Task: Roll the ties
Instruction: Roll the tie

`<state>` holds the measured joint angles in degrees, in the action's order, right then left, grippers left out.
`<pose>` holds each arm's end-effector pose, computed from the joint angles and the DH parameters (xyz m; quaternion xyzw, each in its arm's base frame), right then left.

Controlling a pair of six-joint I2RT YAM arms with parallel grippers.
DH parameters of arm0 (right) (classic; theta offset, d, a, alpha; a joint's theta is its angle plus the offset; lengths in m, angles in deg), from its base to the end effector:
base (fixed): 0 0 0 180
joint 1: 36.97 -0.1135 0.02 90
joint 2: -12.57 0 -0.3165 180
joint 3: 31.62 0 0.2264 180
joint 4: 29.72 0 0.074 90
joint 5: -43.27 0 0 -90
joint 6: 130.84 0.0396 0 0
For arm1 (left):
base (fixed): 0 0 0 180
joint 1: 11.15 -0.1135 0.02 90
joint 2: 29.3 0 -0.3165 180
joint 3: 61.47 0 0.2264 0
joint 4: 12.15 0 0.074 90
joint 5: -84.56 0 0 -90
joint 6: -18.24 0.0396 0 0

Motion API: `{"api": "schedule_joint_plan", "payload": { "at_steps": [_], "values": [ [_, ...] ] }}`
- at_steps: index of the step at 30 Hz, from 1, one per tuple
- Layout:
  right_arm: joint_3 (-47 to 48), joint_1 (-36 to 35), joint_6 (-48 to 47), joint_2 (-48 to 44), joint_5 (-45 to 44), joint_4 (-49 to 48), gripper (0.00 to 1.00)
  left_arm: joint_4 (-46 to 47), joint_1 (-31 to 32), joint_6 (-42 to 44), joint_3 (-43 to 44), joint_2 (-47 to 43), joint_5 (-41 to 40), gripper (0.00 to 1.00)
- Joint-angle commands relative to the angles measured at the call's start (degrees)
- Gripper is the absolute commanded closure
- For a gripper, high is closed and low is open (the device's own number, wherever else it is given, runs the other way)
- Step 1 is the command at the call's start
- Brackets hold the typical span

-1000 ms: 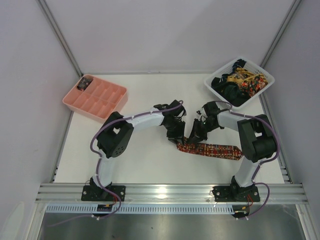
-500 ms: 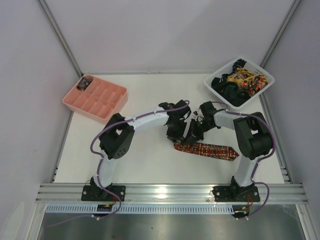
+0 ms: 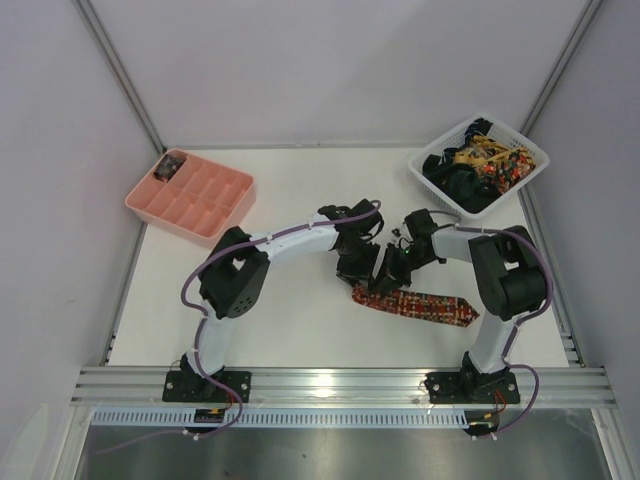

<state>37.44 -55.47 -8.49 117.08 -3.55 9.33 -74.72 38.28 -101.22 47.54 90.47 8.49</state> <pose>0.2865 0.1244 0.1895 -0.0618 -0.9206 -0.3831 0.0433 0.2736 -0.3342 0.2383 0.1876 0.9642 -0.1841 0.0349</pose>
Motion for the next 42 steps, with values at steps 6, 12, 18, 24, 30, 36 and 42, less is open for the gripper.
{"api": "schedule_joint_plan", "payload": {
  "at_steps": [6, 12, 18, 24, 30, 36, 42],
  "values": [
    [-2.4, 0.4, -0.9, -2.6, 0.1, 0.0, 0.93, 10.5, 1.3, -1.0, 0.4, -4.4, 6.5, 0.55],
    [-2.7, 0.5, -0.9, -2.6, 0.0, -0.4, 0.93, 12.9, 1.4, -1.0, -1.9, -5.3, 8.0, 0.53],
    [-2.1, 0.7, -1.3, -3.0, -0.3, 0.8, 0.93, 12.8, 1.5, -0.7, -2.6, -4.1, 9.2, 0.54],
    [-1.5, 1.7, -4.4, -5.0, -4.8, 7.3, 0.92, 13.7, 1.4, -0.5, -4.4, -4.2, 9.2, 0.54],
    [-1.0, 1.9, -4.9, -7.1, -7.4, 10.5, 0.89, 13.5, 1.4, -0.2, -3.8, -4.0, 8.9, 0.54],
    [0.4, 2.8, -6.0, -9.7, -10.5, 14.5, 0.87, 13.4, 1.4, 0.2, -3.3, -3.9, 8.7, 0.54],
    [3.3, 4.9, -5.8, -11.8, -11.3, 16.9, 0.74, 13.7, 1.5, 0.3, -3.1, -3.8, 8.7, 0.54]
  ]
}}
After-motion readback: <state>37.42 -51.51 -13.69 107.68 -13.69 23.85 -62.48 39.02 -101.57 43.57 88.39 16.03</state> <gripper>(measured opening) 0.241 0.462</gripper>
